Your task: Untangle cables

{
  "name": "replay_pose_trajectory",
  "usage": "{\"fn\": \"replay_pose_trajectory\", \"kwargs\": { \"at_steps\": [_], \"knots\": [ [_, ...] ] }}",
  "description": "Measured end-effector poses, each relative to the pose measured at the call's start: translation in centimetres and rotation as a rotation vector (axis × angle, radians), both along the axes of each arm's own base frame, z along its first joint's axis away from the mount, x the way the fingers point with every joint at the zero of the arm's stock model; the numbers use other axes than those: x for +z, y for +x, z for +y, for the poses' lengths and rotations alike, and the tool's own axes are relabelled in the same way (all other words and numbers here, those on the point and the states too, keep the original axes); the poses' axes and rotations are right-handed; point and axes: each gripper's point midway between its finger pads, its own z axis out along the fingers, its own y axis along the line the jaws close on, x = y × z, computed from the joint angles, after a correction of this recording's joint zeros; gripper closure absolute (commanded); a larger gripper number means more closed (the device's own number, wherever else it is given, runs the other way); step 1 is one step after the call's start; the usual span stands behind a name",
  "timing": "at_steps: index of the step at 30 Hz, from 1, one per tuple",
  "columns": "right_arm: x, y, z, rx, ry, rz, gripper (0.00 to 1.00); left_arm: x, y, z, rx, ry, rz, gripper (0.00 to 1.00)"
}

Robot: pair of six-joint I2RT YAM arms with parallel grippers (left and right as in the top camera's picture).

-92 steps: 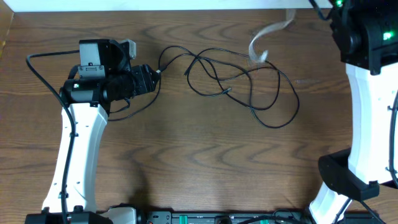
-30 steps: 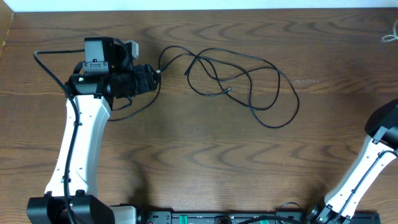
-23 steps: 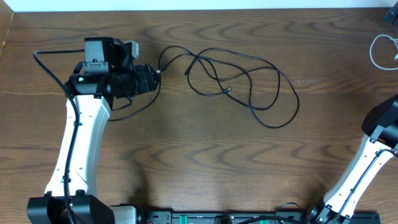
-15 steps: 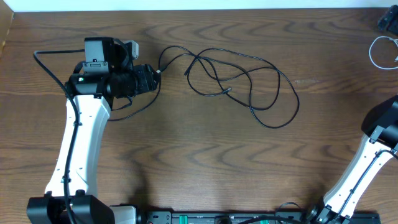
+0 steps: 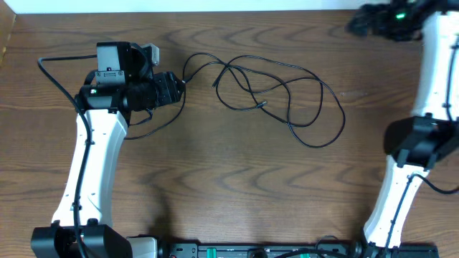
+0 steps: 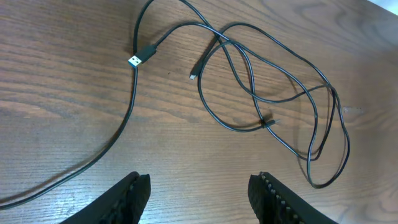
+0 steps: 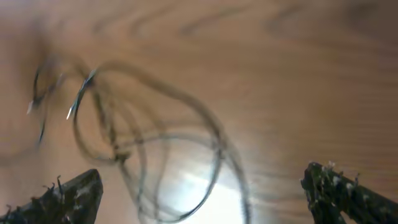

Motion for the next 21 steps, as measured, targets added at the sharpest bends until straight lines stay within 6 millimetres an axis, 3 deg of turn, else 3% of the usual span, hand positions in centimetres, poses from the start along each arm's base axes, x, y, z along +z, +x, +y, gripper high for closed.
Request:
{"fn": "replay_pose_trajectory", "kwargs": {
  "at_steps": [5,9,15,21],
  "knots": [
    [-3.1,-2.3,6.6,0.195,-0.027,0.101,0.06,0.0,0.0,0.0,0.000,0.000,0.000,0.43],
    [-6.6,-4.1,9.8,0.283,-0.037,0.201,0.14,-0.1,-0.1,0.0,0.000,0.000,0.006,0.43],
    [-11.9,-6.7,12.5,0.355,-0.045,0.326,0.17,-0.1,-0.1,0.0,0.000,0.000,0.007,0.43],
    [-14.8,-7.9,14.4,0.404,-0.053,0.357,0.19,-0.1,-0.1,0.0,0.000,0.000,0.006,0.43]
  ]
}}
